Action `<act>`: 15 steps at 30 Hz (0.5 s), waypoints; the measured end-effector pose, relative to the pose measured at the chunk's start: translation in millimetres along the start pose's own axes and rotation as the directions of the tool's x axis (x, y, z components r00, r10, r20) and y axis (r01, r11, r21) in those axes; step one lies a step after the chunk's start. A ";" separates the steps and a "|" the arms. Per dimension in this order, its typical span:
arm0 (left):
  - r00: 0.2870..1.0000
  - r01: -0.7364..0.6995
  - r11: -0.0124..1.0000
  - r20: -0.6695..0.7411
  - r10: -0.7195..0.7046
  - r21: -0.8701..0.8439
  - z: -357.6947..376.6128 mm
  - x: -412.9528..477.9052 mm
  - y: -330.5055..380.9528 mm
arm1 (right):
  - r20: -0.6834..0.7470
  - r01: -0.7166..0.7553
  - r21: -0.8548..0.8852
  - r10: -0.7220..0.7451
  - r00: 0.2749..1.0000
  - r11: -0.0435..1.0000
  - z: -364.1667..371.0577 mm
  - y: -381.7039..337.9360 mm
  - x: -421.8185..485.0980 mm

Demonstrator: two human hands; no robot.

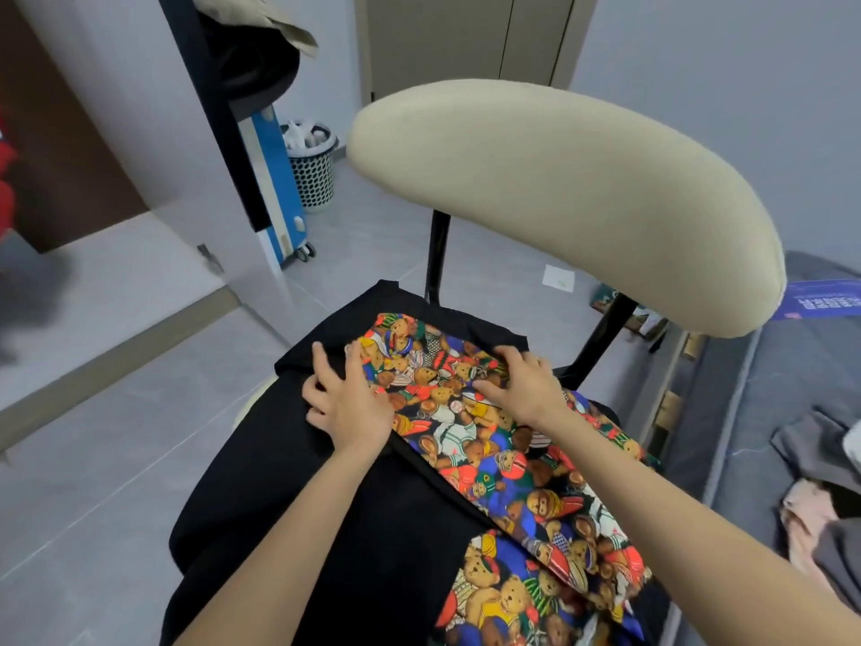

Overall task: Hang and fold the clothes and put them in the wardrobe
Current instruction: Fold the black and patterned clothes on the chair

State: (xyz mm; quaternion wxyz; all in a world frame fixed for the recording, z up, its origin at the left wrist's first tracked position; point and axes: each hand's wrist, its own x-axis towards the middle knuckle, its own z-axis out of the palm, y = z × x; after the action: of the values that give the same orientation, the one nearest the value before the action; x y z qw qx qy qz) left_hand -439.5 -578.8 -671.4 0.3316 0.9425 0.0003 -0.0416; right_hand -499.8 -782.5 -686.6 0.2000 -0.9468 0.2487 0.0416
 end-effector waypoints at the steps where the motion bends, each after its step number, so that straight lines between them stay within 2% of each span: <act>1: 0.999 -0.028 0.996 -0.032 0.031 0.082 1.0 -4.3 -0.4 | -0.004 -0.039 -0.019 0.039 0.999 0.999 2.8 9.0 -4.7; 3: 0.964 -0.229 0.950 -0.086 0.252 0.212 6.1 -10.9 1.2 | -0.076 -0.107 -0.007 0.106 0.991 0.994 3.1 29.2 -13.4; 4: 0.923 -0.356 0.895 -0.046 0.381 0.271 10.2 -11.1 4.3 | -0.082 -0.142 0.022 0.144 0.986 0.990 2.0 39.6 -17.1; 6: 0.821 -0.570 0.759 0.168 0.546 0.316 20.0 -5.6 17.5 | -0.011 -0.220 0.110 0.223 0.975 0.969 -2.1 57.2 -24.1; 8: 0.715 -0.693 0.652 0.410 0.566 0.308 32.5 2.7 36.6 | 0.092 -0.280 0.214 0.266 0.960 0.936 -7.0 72.0 -29.5; 10: 0.639 -0.749 0.585 0.571 0.515 0.310 43.7 13.1 55.5 | 0.177 -0.313 0.280 0.272 0.946 0.908 -9.8 84.3 -33.5; 12: 0.607 -0.770 0.540 0.649 0.458 0.339 51.8 26.4 70.9 | 0.219 -0.326 0.264 0.273 0.937 0.908 -8.4 95.6 -34.4; 15: 0.592 -0.777 0.519 0.694 0.409 0.357 58.3 51.4 85.6 | 0.263 -0.355 0.153 0.309 0.914 0.922 0.1 107.9 -32.0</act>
State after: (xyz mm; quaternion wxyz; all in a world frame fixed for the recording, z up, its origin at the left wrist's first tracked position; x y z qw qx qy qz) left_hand -390.5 -683.4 -667.2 -0.0262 0.8791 -0.4427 -0.1745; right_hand -580.4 -853.9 -719.6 0.3108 -0.8543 0.3842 0.1613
